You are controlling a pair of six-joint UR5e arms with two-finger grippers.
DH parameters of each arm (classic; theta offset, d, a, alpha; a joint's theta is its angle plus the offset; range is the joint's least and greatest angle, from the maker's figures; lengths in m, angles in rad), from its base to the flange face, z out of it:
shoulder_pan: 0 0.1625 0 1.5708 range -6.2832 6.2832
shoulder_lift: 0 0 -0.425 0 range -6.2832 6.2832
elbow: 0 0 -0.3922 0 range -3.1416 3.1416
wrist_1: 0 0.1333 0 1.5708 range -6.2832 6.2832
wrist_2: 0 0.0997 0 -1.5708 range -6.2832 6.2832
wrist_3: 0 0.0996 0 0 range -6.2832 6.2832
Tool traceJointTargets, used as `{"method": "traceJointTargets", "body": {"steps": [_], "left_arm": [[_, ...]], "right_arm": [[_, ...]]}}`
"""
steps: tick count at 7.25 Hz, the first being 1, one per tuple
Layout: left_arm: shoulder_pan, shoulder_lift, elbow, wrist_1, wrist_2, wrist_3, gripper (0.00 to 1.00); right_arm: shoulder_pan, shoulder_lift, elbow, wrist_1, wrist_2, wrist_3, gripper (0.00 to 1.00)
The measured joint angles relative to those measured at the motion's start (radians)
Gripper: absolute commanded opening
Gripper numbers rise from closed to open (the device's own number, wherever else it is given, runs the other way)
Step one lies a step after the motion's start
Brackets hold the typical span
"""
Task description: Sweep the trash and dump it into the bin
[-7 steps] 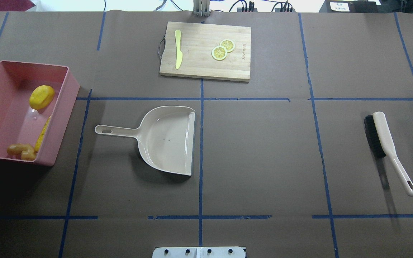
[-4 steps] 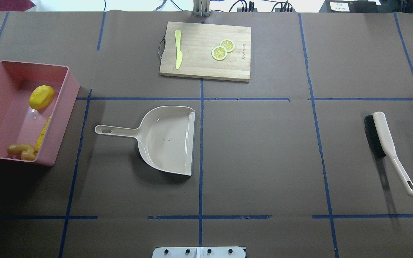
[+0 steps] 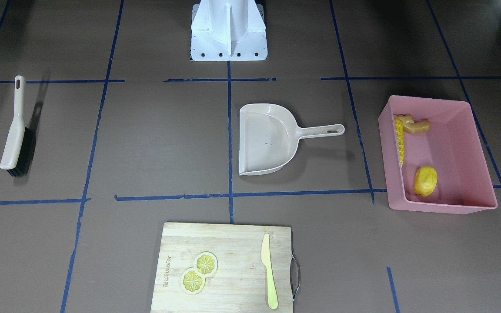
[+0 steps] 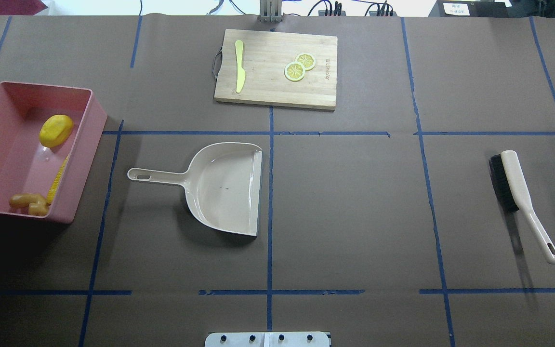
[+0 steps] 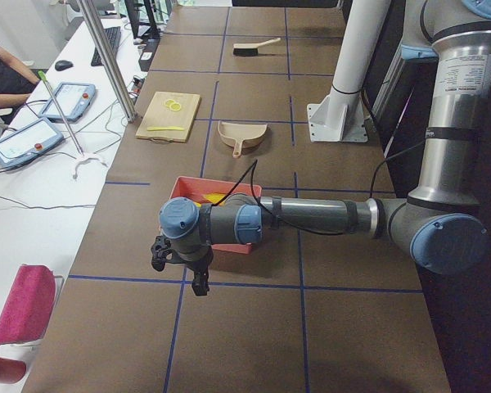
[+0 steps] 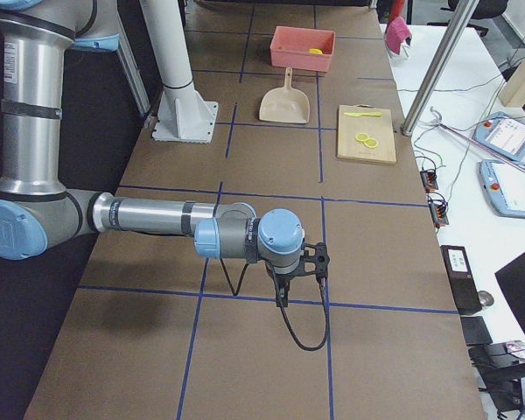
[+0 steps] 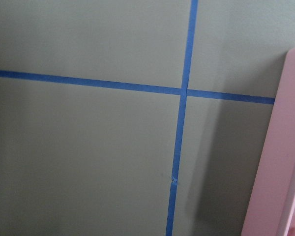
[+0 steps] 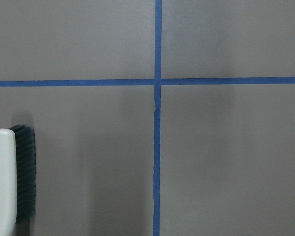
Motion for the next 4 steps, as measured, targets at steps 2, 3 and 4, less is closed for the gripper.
{"method": "traceJointTargets", "body": {"steps": [2, 3, 4], "left_arm": [[0.000, 0.000, 0.001, 0.000, 0.005, 0.002, 1.00], [0.001, 0.000, 0.001, 0.000, 0.006, 0.002, 1.00], [0.001, 0.000, 0.001, 0.000, 0.006, 0.002, 1.00]], "right_arm": [[0.000, 0.000, 0.001, 0.000, 0.000, 0.000, 1.00], [0.000, 0.000, 0.001, 0.000, 0.000, 0.000, 1.00], [0.000, 0.000, 0.001, 0.000, 0.000, -0.001, 1.00]]}}
